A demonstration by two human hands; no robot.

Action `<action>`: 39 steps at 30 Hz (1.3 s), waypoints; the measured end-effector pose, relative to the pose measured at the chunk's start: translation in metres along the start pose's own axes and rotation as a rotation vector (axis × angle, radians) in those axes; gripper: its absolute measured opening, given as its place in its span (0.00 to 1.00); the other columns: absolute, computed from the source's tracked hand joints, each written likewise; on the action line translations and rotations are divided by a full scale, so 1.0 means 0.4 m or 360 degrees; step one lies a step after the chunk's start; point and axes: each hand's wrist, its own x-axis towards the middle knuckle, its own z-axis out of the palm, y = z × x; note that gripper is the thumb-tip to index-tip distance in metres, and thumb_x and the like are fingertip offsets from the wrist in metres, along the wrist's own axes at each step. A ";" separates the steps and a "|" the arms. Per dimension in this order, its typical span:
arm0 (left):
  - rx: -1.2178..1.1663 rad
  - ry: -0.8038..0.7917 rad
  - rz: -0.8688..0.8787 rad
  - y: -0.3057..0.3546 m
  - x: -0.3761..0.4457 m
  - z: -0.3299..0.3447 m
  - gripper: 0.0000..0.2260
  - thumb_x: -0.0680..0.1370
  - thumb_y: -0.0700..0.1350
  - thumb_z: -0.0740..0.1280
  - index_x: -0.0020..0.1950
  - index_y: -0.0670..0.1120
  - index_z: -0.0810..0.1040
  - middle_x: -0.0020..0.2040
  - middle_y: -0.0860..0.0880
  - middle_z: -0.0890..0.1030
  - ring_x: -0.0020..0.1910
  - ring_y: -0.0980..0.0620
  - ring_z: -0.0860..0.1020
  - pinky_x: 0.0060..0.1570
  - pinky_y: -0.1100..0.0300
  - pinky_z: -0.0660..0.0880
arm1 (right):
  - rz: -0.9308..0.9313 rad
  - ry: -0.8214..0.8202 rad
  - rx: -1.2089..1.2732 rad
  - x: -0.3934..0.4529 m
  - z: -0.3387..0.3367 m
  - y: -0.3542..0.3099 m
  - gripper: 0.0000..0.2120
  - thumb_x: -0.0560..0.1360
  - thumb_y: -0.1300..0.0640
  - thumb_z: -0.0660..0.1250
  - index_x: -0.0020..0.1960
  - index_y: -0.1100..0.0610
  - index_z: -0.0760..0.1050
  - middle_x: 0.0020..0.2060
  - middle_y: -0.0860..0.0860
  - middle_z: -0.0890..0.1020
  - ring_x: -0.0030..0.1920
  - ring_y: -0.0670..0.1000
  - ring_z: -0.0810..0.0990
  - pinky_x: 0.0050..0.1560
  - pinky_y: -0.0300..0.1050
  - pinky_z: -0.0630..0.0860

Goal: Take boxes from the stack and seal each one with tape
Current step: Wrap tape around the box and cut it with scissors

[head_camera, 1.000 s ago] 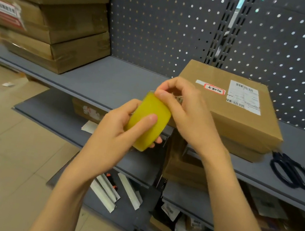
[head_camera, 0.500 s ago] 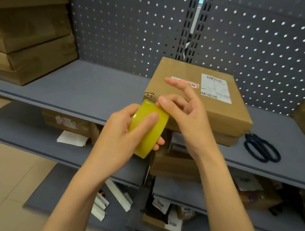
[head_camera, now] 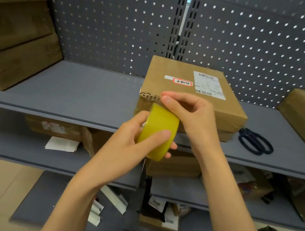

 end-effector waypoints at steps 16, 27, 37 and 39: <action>-0.0150 0.0359 -0.0309 -0.012 0.024 -0.007 0.10 0.79 0.51 0.60 0.51 0.45 0.75 0.34 0.43 0.84 0.31 0.49 0.83 0.35 0.57 0.80 | -0.0610 0.0042 -0.0832 0.118 0.026 -0.051 0.02 0.71 0.56 0.73 0.42 0.49 0.83 0.42 0.46 0.83 0.46 0.40 0.79 0.52 0.36 0.72; -0.0203 0.0421 -0.0506 -0.008 0.058 -0.031 0.12 0.80 0.51 0.60 0.50 0.43 0.76 0.32 0.45 0.83 0.31 0.51 0.83 0.36 0.56 0.81 | -0.0489 -0.0132 -0.0921 0.202 0.045 -0.023 0.03 0.71 0.59 0.73 0.44 0.57 0.85 0.36 0.46 0.83 0.41 0.41 0.81 0.46 0.34 0.76; -0.0241 0.0254 -0.0629 -0.006 0.067 -0.037 0.13 0.81 0.51 0.58 0.55 0.43 0.74 0.37 0.40 0.84 0.35 0.47 0.84 0.43 0.53 0.81 | -0.0291 -0.0303 -0.0876 0.226 0.027 0.027 0.03 0.72 0.61 0.72 0.45 0.57 0.84 0.37 0.43 0.83 0.38 0.39 0.81 0.42 0.30 0.74; -0.0287 0.0231 -0.0631 -0.005 0.066 -0.039 0.14 0.81 0.49 0.57 0.57 0.41 0.74 0.36 0.41 0.84 0.34 0.48 0.83 0.39 0.56 0.81 | -0.0282 -0.0325 -0.0886 0.230 0.027 0.030 0.03 0.72 0.62 0.72 0.45 0.57 0.84 0.37 0.44 0.83 0.38 0.39 0.81 0.42 0.30 0.74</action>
